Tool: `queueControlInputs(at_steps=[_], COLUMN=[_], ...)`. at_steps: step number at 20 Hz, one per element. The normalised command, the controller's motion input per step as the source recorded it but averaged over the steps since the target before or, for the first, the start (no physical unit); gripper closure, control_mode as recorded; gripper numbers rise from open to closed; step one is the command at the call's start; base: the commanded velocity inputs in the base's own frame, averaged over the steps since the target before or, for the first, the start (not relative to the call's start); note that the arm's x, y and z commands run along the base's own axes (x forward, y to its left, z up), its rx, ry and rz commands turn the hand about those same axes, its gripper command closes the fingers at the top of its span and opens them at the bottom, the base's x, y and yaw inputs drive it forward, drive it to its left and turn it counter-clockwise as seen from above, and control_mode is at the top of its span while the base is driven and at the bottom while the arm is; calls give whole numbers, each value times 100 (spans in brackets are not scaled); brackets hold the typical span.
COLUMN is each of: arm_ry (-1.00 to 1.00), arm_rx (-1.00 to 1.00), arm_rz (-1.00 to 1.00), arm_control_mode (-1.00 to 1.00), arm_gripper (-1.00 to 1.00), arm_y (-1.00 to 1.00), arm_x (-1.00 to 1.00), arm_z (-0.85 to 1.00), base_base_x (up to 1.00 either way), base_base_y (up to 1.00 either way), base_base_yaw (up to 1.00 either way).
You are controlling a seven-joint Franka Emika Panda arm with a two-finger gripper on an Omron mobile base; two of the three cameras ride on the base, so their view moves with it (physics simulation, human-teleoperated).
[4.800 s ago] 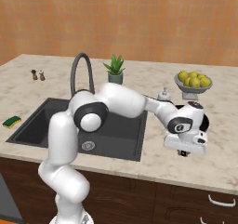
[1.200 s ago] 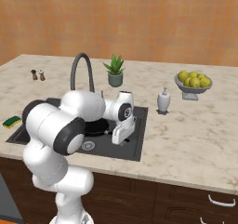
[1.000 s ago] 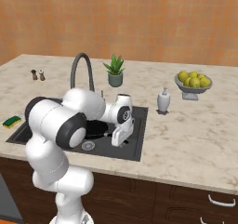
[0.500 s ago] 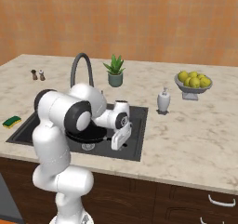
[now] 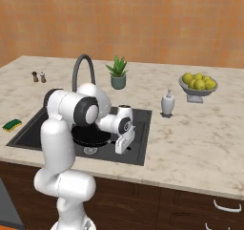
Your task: Pick the pan and sponge and place them into the sink. Then turn on the water.
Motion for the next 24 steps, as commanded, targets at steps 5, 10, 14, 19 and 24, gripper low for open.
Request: queueControlInputs(at_steps=[5,10,14,19,24], arm_ry=[0,-1,-3,0,0], arm_rx=[0,0,0,0,0], arm_rz=[0,0,0,0,0], arm_control_mode=[-100,-100,-100,-100,-100], arm_gripper=[100,100,100,100,100], arm_y=[15,22,17,9,10], arm_x=[36,35,34,37,33], arm_z=[-45,-52,-59,-59,-55], base_base_x=[0,0,0,0,0], base_base_y=[0,0,0,0,0], base_base_yaw=[0,0,0,0,0])
